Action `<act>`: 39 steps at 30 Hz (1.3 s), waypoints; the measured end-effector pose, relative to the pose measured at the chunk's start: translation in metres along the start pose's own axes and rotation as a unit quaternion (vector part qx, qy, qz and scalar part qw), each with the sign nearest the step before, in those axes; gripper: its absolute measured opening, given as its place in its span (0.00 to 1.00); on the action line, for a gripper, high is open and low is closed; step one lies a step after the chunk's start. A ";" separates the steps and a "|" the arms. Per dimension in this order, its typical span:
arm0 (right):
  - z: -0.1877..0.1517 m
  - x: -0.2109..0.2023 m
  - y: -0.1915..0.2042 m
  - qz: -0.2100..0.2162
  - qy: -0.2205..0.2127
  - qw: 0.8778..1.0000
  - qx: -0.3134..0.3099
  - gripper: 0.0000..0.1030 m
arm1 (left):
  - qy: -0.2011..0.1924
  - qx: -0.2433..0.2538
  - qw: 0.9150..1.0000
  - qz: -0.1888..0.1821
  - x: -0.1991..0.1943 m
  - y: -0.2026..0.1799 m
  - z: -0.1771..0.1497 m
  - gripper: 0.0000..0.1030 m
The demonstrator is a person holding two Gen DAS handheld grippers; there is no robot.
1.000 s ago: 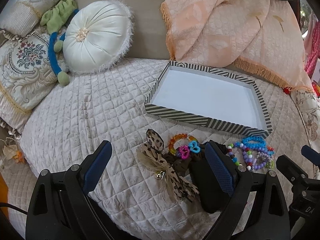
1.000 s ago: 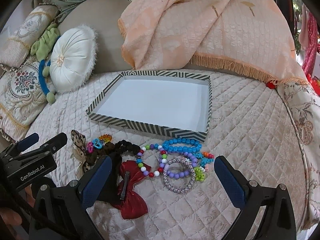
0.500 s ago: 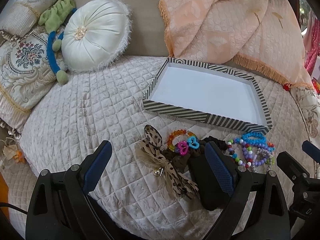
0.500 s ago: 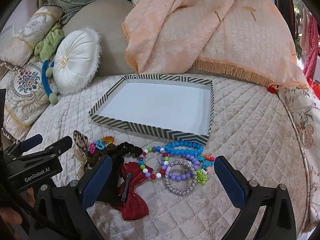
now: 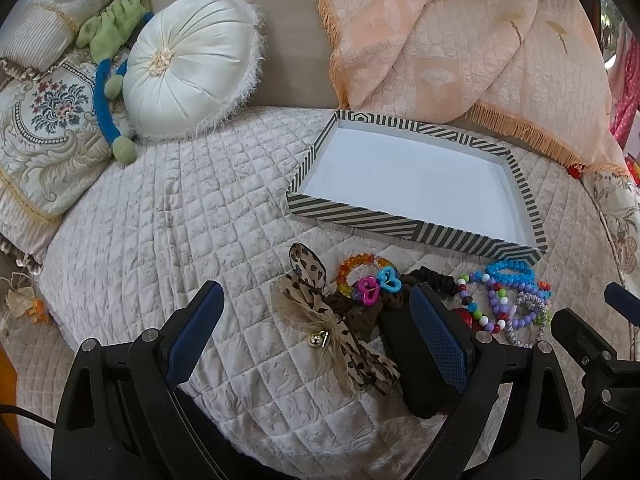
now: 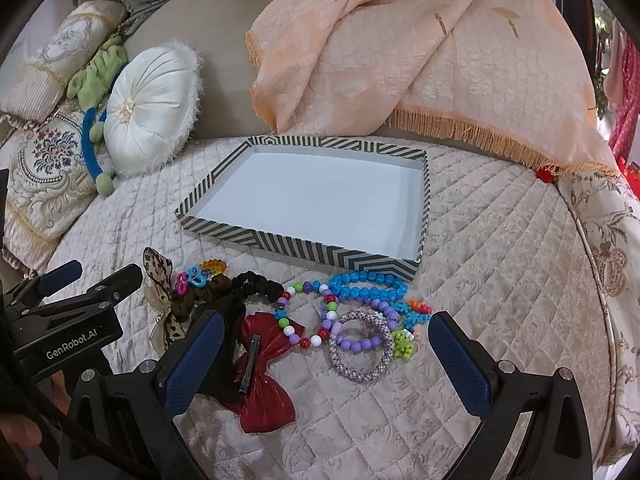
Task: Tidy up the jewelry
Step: 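Grasp the leopard bow clip with the left tool while the right grasps the blue bracelet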
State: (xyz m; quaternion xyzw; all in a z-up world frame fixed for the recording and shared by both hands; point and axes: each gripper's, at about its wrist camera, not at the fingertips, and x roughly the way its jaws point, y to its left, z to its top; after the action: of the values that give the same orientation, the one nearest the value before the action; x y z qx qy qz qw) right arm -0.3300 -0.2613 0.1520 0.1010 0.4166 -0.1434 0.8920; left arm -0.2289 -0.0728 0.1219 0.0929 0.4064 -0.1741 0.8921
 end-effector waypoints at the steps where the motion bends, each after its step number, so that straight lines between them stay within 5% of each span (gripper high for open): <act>1: 0.000 0.000 0.000 -0.001 0.000 1.000 0.000 0.99 | 0.001 0.000 1.000 0.000 0.000 0.000 0.000 0.91; 10: 0.001 -0.003 -0.010 -0.003 0.003 1.000 0.002 0.99 | 0.015 -0.004 1.000 -0.008 0.003 0.010 0.004 0.91; 21: -0.006 0.004 -0.040 0.001 0.019 1.000 0.010 0.97 | 0.055 -0.076 0.994 -0.051 0.016 0.056 0.021 0.91; 31: -0.008 0.021 -0.057 0.014 0.038 0.999 0.027 0.91 | 0.117 -0.080 0.987 -0.074 0.051 0.061 0.010 0.91; 39: -0.009 0.032 -0.059 0.018 0.046 0.998 0.034 0.91 | 0.132 -0.092 0.986 -0.054 0.076 0.061 0.008 0.90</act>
State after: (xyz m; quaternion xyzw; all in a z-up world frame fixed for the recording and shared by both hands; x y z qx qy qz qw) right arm -0.3370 -0.3199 0.1182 0.1450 0.4505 -0.1369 0.8703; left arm -0.1541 -0.0369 0.0710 0.0108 0.5393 -0.1706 0.8246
